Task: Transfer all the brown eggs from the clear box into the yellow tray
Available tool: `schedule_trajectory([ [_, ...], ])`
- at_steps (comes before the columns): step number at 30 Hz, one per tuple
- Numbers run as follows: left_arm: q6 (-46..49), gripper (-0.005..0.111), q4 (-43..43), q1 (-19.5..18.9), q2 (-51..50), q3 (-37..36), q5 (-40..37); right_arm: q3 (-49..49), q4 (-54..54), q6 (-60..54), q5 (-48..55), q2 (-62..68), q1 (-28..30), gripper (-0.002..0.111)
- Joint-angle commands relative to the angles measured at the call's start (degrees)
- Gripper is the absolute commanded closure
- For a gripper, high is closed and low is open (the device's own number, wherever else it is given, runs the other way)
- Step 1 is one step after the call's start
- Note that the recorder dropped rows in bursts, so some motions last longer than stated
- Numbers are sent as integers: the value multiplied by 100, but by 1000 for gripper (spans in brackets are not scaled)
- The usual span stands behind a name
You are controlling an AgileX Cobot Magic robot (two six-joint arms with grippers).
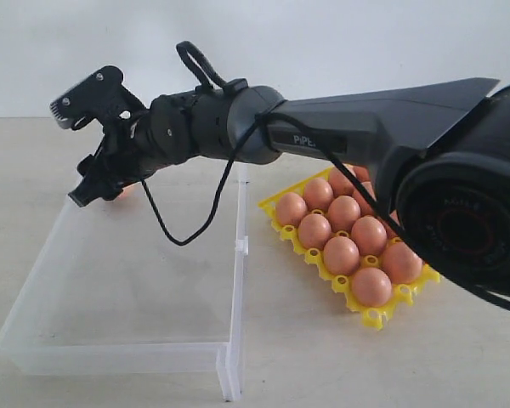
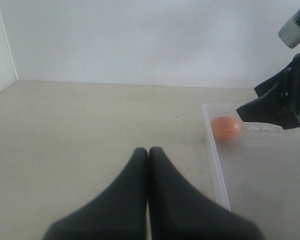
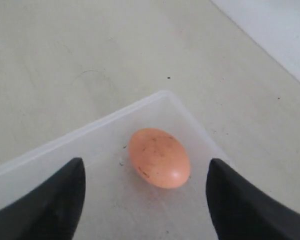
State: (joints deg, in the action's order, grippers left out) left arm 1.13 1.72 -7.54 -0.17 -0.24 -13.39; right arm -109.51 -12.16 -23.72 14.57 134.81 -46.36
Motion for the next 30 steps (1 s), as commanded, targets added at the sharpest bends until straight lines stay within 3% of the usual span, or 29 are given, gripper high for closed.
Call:
schedule_trajectory([
  [1,3,111,31,18,17,24,8,-41,-42,1051,859,-46,47,46],
  [3,3,111,31,18,17,24,8,-135,210,1683,2284,-57,152,59],
  [4,3,111,31,18,17,24,8,-193,248,1496,3210,-90,232,75],
  [5,3,111,31,18,17,24,8,-207,248,1364,3558,-102,250,82],
  [7,3,111,31,18,17,24,8,-207,248,1005,4327,-198,314,109],
  [9,3,111,31,18,17,24,8,-207,379,761,5539,-280,340,108],
  [13,3,111,31,18,17,24,8,43,1356,1367,5539,-440,329,108],
  [21,3,111,31,18,17,24,8,943,1468,1431,5539,-1423,329,108],
  [30,3,111,31,18,17,24,8,1233,1282,1091,5539,-1139,319,108],
])
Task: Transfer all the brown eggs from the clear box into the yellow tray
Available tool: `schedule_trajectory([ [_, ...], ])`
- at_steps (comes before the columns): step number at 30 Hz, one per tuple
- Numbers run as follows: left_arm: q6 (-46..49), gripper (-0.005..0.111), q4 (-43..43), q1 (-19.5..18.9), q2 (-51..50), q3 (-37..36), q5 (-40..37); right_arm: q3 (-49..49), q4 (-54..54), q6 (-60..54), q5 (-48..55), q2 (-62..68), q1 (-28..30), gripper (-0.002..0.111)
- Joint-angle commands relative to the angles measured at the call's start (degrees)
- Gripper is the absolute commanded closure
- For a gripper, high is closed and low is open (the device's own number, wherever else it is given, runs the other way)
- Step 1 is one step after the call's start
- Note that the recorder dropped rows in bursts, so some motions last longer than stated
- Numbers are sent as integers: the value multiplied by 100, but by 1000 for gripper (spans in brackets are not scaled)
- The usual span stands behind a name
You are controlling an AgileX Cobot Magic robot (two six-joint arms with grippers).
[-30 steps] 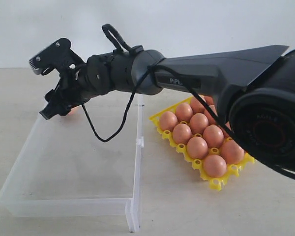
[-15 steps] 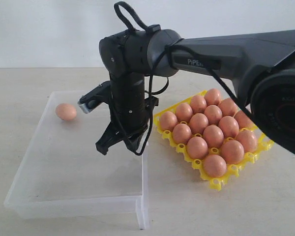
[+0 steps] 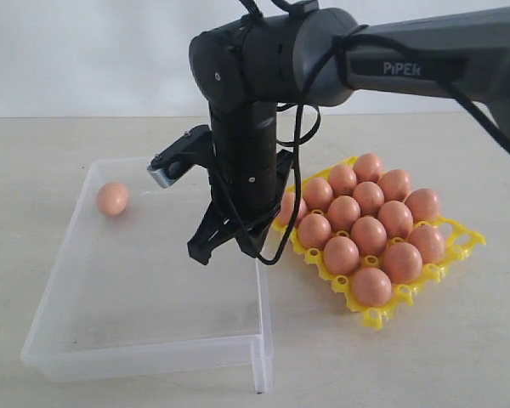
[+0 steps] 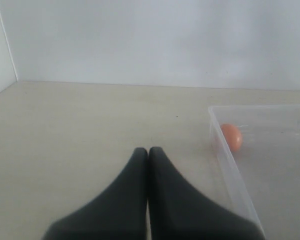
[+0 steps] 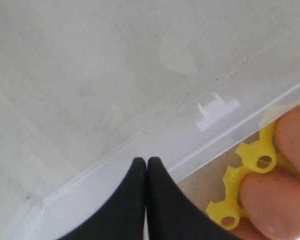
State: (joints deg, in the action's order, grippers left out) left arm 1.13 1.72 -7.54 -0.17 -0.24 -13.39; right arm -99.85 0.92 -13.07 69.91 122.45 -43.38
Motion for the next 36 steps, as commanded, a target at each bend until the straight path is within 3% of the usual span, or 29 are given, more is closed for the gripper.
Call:
schedule_trajectory([
  [1,3,111,31,18,17,24,8,297,-26,91,5,71,21,108],
  [6,3,111,31,18,17,24,8,325,-15,112,5,-199,21,108],
  [14,3,111,31,18,17,24,8,325,-1120,-1258,-480,-353,9,108],
  [18,3,111,31,18,17,24,8,325,-1092,-1153,5,-112,9,108],
  [25,3,111,31,18,17,24,8,325,-342,-52,5,-371,9,109],
  [29,3,111,31,18,17,24,8,325,-347,-6,5,-676,9,109],
  [33,3,111,31,18,17,24,8,325,-716,-968,5,-778,9,109],
  [36,3,111,31,18,17,24,8,325,-1127,-1657,-587,-632,9,109],
])
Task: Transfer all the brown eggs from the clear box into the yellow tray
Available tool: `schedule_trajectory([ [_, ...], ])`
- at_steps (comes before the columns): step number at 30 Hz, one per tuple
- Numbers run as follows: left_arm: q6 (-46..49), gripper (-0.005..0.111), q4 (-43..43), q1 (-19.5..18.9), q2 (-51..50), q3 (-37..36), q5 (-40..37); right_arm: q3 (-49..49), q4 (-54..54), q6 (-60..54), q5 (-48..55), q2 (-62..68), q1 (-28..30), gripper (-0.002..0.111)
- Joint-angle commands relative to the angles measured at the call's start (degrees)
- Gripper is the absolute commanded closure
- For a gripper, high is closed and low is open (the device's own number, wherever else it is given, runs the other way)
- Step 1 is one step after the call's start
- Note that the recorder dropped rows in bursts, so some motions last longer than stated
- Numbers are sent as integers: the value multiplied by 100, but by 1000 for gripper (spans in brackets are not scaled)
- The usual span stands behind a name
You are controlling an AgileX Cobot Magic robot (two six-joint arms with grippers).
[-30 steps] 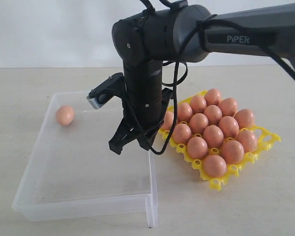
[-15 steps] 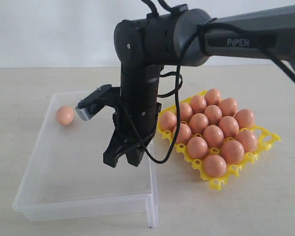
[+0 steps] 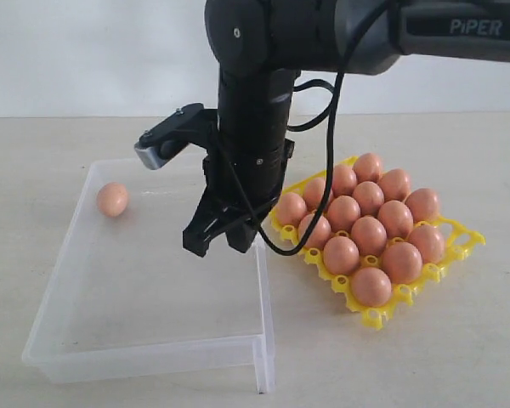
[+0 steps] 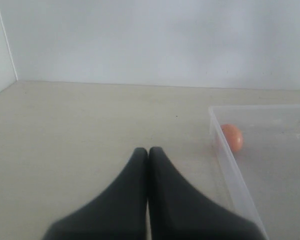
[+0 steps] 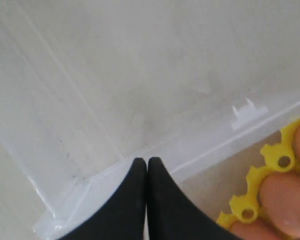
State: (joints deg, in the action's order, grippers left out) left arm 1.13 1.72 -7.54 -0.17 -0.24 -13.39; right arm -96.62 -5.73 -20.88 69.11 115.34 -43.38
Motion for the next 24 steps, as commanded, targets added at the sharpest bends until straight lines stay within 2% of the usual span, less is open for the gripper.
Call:
schedule_trajectory([
  [1,3,111,31,18,17,24,8,2,-555,-984,-479,148,9,109],
  [4,3,111,31,18,17,24,8,2,-566,-878,86,412,9,109],
  [7,3,111,31,18,17,24,8,93,-246,-184,86,523,9,109],
  [11,3,111,31,18,17,24,8,369,-12,110,86,508,9,109],
  [18,3,111,31,18,17,24,8,1208,105,235,86,166,9,109],
  [24,3,111,31,18,17,24,8,1254,211,143,-84,-93,9,109],
])
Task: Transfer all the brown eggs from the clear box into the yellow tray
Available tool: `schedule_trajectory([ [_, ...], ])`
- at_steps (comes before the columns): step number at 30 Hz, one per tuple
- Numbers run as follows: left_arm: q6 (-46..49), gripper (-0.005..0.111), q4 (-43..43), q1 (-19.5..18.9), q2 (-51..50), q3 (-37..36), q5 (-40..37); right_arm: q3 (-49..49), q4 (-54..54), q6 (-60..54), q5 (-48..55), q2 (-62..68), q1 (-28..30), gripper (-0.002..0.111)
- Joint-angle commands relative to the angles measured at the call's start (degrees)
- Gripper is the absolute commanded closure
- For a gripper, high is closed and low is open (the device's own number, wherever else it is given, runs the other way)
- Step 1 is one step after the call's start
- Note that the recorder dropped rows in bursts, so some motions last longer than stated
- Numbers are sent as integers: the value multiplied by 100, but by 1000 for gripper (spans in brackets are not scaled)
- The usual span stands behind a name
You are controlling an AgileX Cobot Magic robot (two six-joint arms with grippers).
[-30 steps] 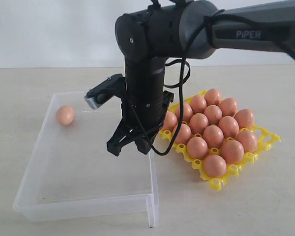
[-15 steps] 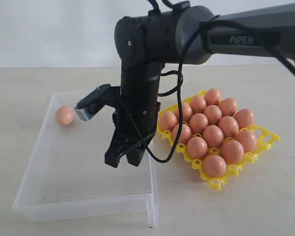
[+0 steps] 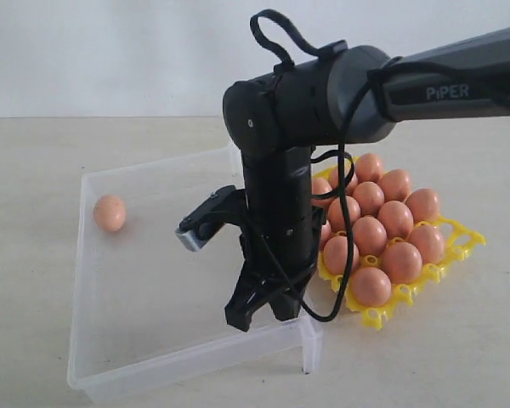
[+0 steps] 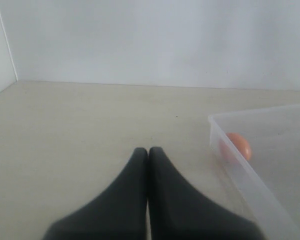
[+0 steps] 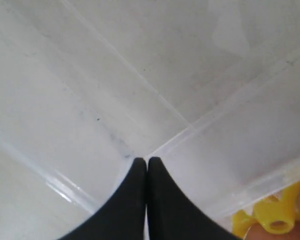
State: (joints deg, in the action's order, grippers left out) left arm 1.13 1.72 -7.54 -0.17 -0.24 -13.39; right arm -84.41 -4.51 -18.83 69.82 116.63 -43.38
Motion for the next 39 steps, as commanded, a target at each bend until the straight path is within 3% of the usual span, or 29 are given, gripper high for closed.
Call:
schedule_trajectory([
  [1,3,111,31,18,17,24,8,33,78,-149,-508,-261,9,109],
  [6,3,111,31,18,17,24,8,33,27,-94,-2893,-279,9,106],
  [8,3,111,31,18,17,24,8,9,-194,96,-3529,-267,9,95],
  [12,3,111,31,18,17,24,8,-764,-451,753,-3304,50,9,64],
  [14,3,111,31,18,17,24,8,-1461,-607,948,-2896,432,9,55],
  [17,3,111,31,18,17,24,8,-2843,-887,1149,-2202,1112,9,53],
  [21,3,111,31,18,17,24,8,-4495,-990,2233,-1570,2102,59,53],
  [24,3,111,31,18,17,24,8,-5267,-1549,2343,-1317,2650,135,53],
  [30,3,111,31,18,17,24,8,-5853,-2573,2439,-1546,3314,285,53],
  [39,3,111,31,18,17,24,8,-5853,-2576,2451,-2172,3715,297,53],
])
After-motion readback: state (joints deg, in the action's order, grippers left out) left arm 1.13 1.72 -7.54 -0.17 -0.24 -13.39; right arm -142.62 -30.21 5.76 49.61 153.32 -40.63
